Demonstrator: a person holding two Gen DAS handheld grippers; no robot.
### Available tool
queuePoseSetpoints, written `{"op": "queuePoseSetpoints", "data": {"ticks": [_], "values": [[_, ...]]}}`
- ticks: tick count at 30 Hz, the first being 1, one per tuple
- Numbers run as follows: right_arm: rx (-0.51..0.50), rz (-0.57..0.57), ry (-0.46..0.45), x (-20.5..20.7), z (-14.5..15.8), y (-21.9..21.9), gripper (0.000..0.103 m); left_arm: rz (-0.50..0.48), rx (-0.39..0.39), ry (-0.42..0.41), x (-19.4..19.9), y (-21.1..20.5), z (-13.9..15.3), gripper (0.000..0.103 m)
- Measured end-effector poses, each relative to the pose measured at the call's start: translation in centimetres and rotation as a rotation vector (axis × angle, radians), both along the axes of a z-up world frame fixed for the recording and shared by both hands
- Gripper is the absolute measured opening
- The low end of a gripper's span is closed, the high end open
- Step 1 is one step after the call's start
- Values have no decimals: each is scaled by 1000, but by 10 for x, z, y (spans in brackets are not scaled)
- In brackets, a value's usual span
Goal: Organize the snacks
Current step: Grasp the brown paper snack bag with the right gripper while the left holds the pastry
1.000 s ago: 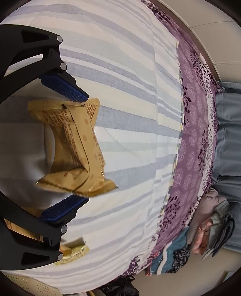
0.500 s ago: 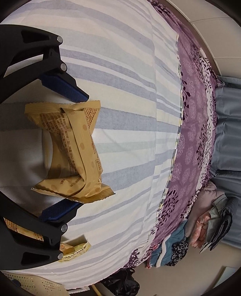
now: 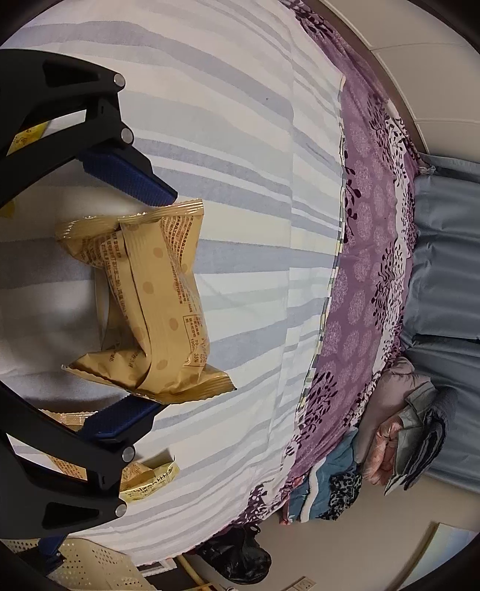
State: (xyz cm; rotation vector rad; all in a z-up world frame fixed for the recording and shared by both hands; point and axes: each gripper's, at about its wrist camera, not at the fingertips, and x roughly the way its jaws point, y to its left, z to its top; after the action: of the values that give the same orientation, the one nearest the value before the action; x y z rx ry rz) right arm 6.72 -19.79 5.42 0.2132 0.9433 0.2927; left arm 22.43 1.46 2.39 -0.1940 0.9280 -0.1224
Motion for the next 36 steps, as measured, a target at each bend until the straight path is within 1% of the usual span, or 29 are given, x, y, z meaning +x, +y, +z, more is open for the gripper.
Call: {"op": "queuePoseSetpoints", "data": {"ticks": [2,8,10,12,18,21,25,29,30,32,33,36], "values": [[38,24,27,9,-7,8,98,-1,-7,-6,-2,3,2,98],[157,9,97,45,-24,14,98,-1,-18,-39,-13,13,17,98],[177,-9,104,59,-26,15,98,2,-20,-52,-17,19,23,98],[173,-27,112,72,-28,17,98,7,-23,-63,-22,24,28,98],[77,-70,101,110,-29,26,98,23,-30,-93,-33,42,41,98],[28,-90,93,122,-29,31,98,32,-37,-97,-38,50,43,98],[-13,-120,93,139,-32,36,98,41,-44,-98,-41,57,44,98],[-120,-124,81,152,-35,48,98,47,-46,-99,-44,62,44,98],[-158,-121,78,152,-36,52,96,48,-47,-99,-45,62,44,98],[-238,-111,75,151,-39,59,84,53,-50,-99,-47,64,44,98],[-255,-108,78,150,-41,60,73,57,-54,-99,-47,66,44,98],[-264,-94,63,141,-41,58,68,67,-72,-99,-50,70,44,98]]}}
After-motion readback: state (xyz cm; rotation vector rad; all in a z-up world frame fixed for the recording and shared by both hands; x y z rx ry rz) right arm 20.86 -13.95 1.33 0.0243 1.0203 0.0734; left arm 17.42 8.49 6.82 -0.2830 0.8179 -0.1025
